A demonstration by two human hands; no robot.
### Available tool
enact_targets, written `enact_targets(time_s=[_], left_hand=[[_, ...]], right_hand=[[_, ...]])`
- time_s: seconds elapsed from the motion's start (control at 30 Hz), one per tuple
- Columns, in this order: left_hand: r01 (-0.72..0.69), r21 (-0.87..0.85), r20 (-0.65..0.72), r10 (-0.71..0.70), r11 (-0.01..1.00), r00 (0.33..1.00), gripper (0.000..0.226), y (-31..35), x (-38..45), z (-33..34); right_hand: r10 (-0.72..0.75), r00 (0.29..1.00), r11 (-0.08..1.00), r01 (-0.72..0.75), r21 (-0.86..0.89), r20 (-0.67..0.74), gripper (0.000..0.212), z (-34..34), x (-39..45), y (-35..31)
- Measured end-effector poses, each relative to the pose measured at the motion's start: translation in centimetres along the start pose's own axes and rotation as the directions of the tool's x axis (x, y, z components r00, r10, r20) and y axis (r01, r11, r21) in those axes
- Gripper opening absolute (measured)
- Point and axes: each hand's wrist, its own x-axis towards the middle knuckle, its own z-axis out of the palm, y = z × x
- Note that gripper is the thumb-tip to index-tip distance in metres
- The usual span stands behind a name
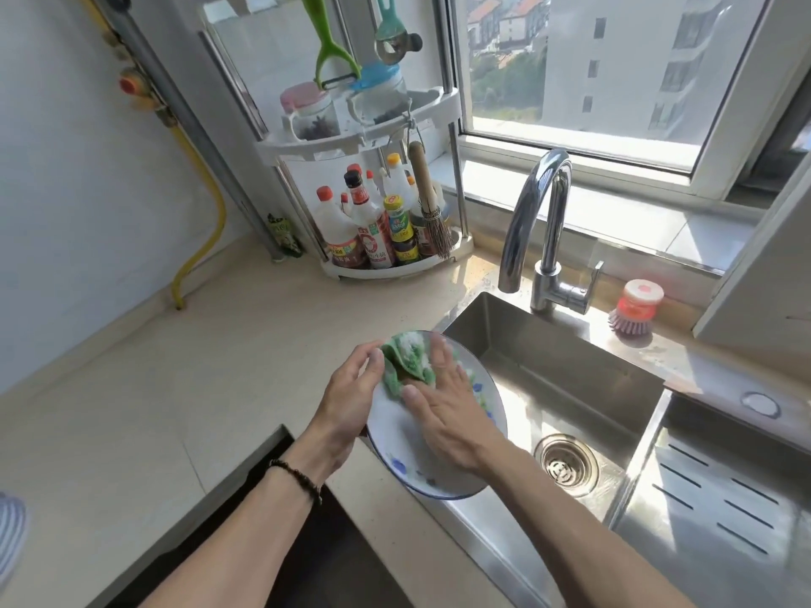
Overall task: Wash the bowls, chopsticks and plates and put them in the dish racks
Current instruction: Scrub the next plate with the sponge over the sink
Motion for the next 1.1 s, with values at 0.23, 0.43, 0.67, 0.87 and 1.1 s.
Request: enact_targets(time_s=[0.23,0.43,0.67,0.87,1.1], left_hand=[[-0.015,-0.044,-0.061,0.013,0.999,0.998,0.024,1.0,-0.2,0.6],[-0.030,-0.015,0.053,0.031,0.999,0.998,0.025,2.4,-0.6,0.7],[0.019,-0.031,0.026,-0.019,0.999,0.999,0.030,2.2,-1.1,0.1],[0.046,-0.101,0.044,-0.041,0.994,0.998,0.031,2.4,-1.2,0.0],[0.055,-0.037,0.043,-0.054,0.998,0.998,0.031,2.3,-0.9,-0.7]], right_hand=[[0.072,0.993,0.997,-0.071,0.015,-0.092,0.076,0.3,-1.0,-2.3],[-0.063,0.995,0.994,0.069,0.083,-0.070,0.055,-0.1,-1.4,-3.3],[-0.049,0.996,0.999,0.047,-0.017,-0.077,0.038,-1.6,-1.1,-1.6],[-0.008,0.996,0.993,0.018,0.118,-0.086,0.058,-1.7,-1.3,-3.1],[-0.022,0.989,0.998,0.031,-0.062,0.149,0.071,-1.5,-1.7,-4.1]])
